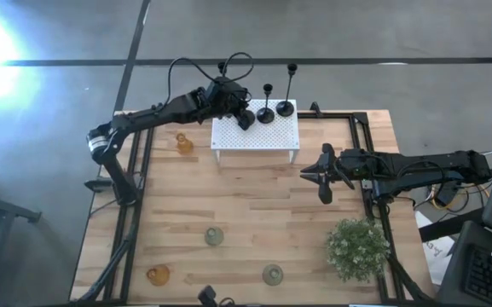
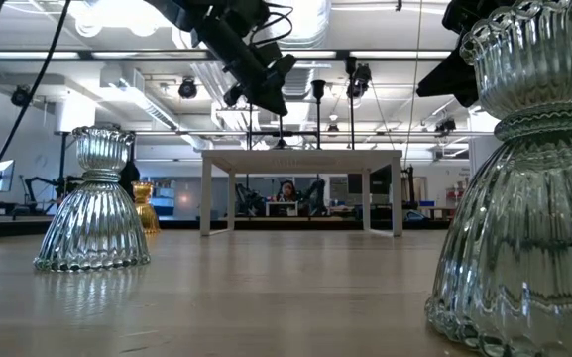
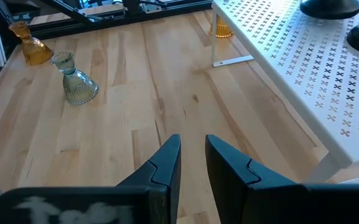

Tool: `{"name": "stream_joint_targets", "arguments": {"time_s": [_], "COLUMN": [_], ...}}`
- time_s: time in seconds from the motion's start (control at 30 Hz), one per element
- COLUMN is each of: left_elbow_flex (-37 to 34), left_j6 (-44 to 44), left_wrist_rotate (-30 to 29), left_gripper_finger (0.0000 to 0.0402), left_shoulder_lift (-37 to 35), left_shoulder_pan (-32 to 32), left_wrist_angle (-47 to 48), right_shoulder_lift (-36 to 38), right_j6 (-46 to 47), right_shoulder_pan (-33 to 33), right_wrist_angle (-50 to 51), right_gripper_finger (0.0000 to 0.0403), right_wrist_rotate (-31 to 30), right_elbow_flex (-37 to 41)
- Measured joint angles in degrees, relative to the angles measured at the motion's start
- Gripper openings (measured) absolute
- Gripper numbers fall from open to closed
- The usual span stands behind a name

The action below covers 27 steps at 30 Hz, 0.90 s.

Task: Pick & Place candle stick holders
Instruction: Put the black candle holder on the shelf

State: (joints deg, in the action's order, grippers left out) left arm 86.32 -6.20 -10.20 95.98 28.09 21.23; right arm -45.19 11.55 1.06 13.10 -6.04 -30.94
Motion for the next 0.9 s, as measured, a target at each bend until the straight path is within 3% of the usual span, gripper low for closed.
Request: {"name": "stream_joint_targets", "arguments": {"time_s": [0.3, 0.9], "left_elbow_flex": [-0.2, -0.3], "left_j6": [0.4, 1.1], "left_wrist_rotate": [-2.5, -1.8], "left_gripper_finger": [0.0019, 0.0019], "left_shoulder_lift": [0.3, 1.6], "left_shoulder_pan": [0.4, 0.4], "left_wrist_angle": [0.4, -0.8], "right_shoulder_lift": [0.0, 0.0], "right_j6": [0.0, 0.0], "right_shoulder_pan": [0.0, 0.0], "right_wrist_angle": [0.0, 0.0], "right_gripper_finger": [0.0068, 0.0068], "right_wrist_rotate": [0.0, 0.0], "right_elbow_flex": [0.0, 0.0]}}
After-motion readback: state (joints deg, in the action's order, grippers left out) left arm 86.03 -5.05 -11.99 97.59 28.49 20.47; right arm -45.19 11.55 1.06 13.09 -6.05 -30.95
